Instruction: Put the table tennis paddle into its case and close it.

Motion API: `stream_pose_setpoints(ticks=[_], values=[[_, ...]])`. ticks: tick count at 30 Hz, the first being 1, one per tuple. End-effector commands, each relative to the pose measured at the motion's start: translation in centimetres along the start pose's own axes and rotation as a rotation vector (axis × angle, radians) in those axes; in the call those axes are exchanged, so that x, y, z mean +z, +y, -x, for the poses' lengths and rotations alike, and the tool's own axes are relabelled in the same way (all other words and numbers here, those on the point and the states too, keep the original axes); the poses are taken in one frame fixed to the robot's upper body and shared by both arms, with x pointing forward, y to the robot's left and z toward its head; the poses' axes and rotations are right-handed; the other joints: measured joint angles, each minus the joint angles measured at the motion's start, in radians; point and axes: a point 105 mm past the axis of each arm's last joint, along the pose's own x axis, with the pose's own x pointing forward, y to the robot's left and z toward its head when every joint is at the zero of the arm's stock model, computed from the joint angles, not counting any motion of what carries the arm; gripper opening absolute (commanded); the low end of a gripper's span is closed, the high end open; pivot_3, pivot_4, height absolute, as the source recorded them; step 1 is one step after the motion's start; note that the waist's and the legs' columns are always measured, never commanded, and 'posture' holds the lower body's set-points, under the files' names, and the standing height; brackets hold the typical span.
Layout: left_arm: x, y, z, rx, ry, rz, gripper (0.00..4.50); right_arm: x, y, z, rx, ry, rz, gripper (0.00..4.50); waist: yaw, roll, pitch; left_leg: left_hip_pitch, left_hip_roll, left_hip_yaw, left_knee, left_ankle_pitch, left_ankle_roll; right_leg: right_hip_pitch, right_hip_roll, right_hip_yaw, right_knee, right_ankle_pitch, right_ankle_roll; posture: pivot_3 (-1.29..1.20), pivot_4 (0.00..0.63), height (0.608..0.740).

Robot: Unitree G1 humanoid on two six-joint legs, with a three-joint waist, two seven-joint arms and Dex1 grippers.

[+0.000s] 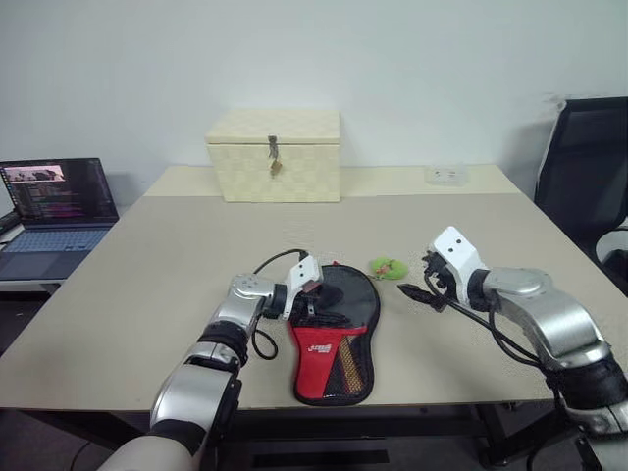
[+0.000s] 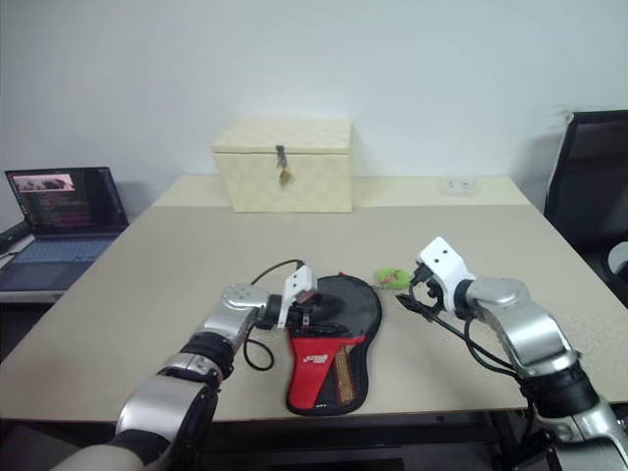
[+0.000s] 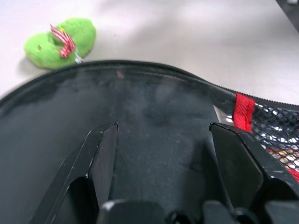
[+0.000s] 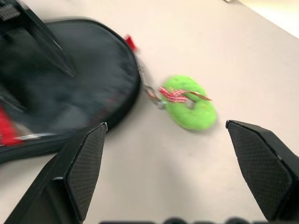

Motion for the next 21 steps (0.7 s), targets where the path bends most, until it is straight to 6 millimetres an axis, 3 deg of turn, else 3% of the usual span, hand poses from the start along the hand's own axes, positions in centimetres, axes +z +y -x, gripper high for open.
stream_pose_setpoints(ticks=[1, 6, 15, 18, 21], values=[[0.2, 0.1, -0.5, 0.016, 0.009, -0.021, 3.4, 0.7, -1.1, -1.9, -0.008, -0.033, 0.151, 4.5, 0.0, 0.0, 0.0, 0.0, 0.0, 0.0, 0.0, 0.0, 0.0, 0.0, 0.0, 0.0, 0.0, 0.0, 0.0, 0.0, 0.15, 0.74], [0.1, -0.3, -1.3, 0.0, 0.015, -0.031, 3.4, -1.1, -2.1, -5.3, -0.007, 0.022, 0.266, 4.5, 0.002, 0.0, 0.0, 0.0, 0.001, 0.0, 0.0, 0.0, 0.0, 0.0, 0.0, 0.0, 0.0, 0.0, 0.0, 0.0, 0.15, 0.74], [-0.2, -0.4, -1.0, 0.001, 0.023, -0.038, 3.4, -1.9, -2.1, -8.0, 0.012, 0.083, 0.281, 4.5, 0.0, 0.0, 0.0, 0.0, 0.002, 0.0, 0.0, 0.0, 0.0, 0.0, -0.002, 0.0, 0.0, 0.0, 0.0, 0.0, 0.15, 0.74], [-0.5, -0.6, -0.9, -0.004, 0.032, -0.037, 3.43, -2.2, -1.7, -8.5, 0.024, 0.111, 0.285, 3.84, -0.001, 0.001, 0.0, 0.001, 0.003, 0.0, 0.0, 0.0, 0.0, 0.0, -0.002, 0.0, 0.001, 0.0, 0.0, 0.0, 0.15, 0.74], [-0.7, -0.6, -0.9, -0.005, 0.037, -0.036, 3.43, -2.6, -1.4, -8.8, 0.035, 0.137, 0.3, 2.84, -0.001, 0.001, 0.0, 0.001, 0.003, 0.0, 0.0, 0.0, 0.0, 0.001, -0.002, 0.001, 0.001, 0.0, 0.0, 0.0, 0.15, 0.74]])
